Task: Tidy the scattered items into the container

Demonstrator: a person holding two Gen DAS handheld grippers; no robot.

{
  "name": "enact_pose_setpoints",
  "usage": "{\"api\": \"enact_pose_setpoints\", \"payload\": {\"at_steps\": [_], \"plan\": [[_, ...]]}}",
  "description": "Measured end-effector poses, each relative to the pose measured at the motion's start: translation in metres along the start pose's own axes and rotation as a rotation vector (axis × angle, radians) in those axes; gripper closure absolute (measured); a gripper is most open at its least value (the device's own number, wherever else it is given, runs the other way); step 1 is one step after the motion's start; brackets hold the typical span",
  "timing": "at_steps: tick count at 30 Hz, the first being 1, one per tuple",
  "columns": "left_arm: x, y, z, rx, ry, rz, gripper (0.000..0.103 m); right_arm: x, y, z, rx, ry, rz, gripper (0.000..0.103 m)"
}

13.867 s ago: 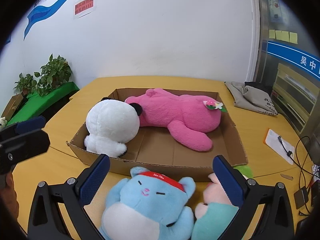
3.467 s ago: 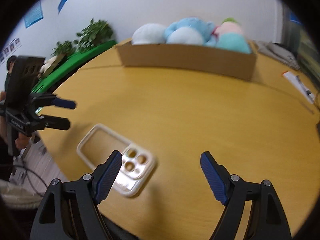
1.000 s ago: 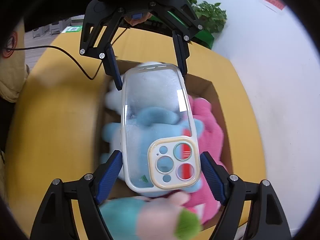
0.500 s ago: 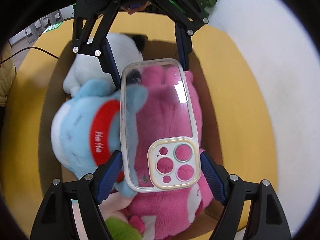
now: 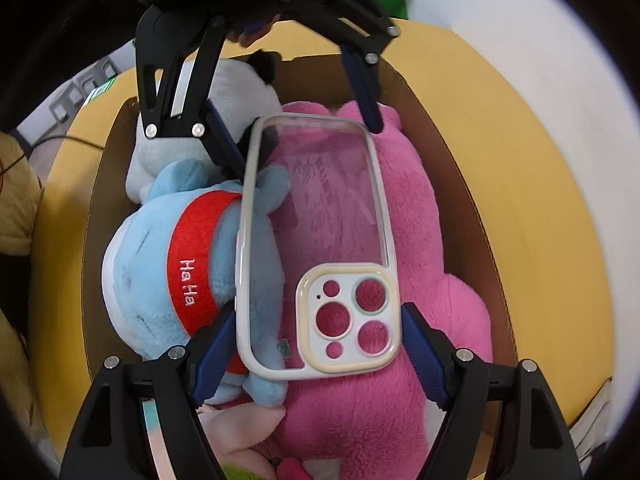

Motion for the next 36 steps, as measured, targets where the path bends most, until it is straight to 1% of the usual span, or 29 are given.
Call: {"api": "enact_pose_setpoints", "payload": {"at_steps": [2,4,8,9,11,13,14,15,16,17,18,20,21,22,24,26,27,30,32,34,36], "plan": [[0.007,0.002,0.001,0.017,-0.018,0.016,0.018,0.004,0.001,-0.001,-0.016,0.026,0.007,0.022],[0.016,0.005,0.003,0.034,-0.032,0.027,0.018,0.01,0.004,-0.005,-0.025,0.059,0.006,0.022],[0.045,0.022,0.007,0.078,-0.066,0.052,0.019,0.02,0.022,-0.014,-0.05,0.128,-0.036,0.022],[0.055,0.028,0.01,0.099,-0.08,0.063,0.019,0.019,0.025,-0.004,-0.052,0.143,-0.044,0.022],[0.084,0.041,0.022,0.168,-0.127,0.12,0.019,0.028,0.037,-0.006,-0.055,0.185,-0.025,0.022],[0.111,0.052,0.04,0.214,-0.157,0.184,0.019,0.048,0.048,-0.012,-0.09,0.256,0.043,0.022],[0.126,0.056,0.052,0.229,-0.184,0.215,0.018,0.062,0.051,-0.02,-0.122,0.312,0.098,0.022],[0.142,0.061,0.064,0.245,-0.209,0.25,0.013,0.073,0.056,-0.027,-0.151,0.362,0.14,0.022],[0.153,0.063,0.076,0.268,-0.233,0.274,0.005,0.085,0.059,-0.035,-0.19,0.415,0.181,0.022],[0.163,0.063,0.086,0.301,-0.261,0.291,0.002,0.096,0.061,-0.038,-0.245,0.472,0.226,0.022],[0.172,0.063,0.096,0.34,-0.284,0.316,0.0,0.107,0.064,-0.043,-0.321,0.532,0.271,0.022],[0.186,0.063,0.117,0.408,-0.306,0.357,0.0,0.121,0.063,-0.051,-0.461,0.629,0.333,0.022],[0.192,0.065,0.129,0.45,-0.325,0.381,0.0,0.13,0.066,-0.059,-0.542,0.671,0.361,0.022],[0.195,0.065,0.137,0.485,-0.341,0.403,0.0,0.139,0.069,-0.063,-0.611,0.694,0.385,0.022],[0.195,0.071,0.159,0.574,-0.362,0.445,0.0,0.143,0.073,-0.095,-0.751,0.708,0.441,0.022],[0.194,0.08,0.18,0.665,-0.376,0.473,0.0,0.142,0.072,-0.13,-0.829,0.709,0.487,0.022],[0.193,0.083,0.19,0.695,-0.379,0.479,0.0,0.141,0.075,-0.144,-0.854,0.723,0.495,0.022],[0.188,0.091,0.22,0.787,-0.39,0.508,0.0,0.125,0.087,-0.183,-0.912,0.749,0.484,0.022],[0.191,0.093,0.238,0.832,-0.422,0.523,0.0,0.123,0.097,-0.208,-0.949,0.767,0.471,0.022],[0.193,0.093,0.256,0.856,-0.459,0.53,0.0,0.119,0.096,-0.23,-0.971,0.776,0.458,0.022],[0.193,0.09,0.274,0.853,-0.478,0.523,0.0,0.121,0.096,-0.245,-0.977,0.788,0.456,0.022]]}}
Point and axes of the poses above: each gripper's, at about its wrist camera, not at the fingertips, and x roughly against the way its jaws point, z to its right, y to its underside, the point moved 7 cm from there along -x, roughly the way its jaws point
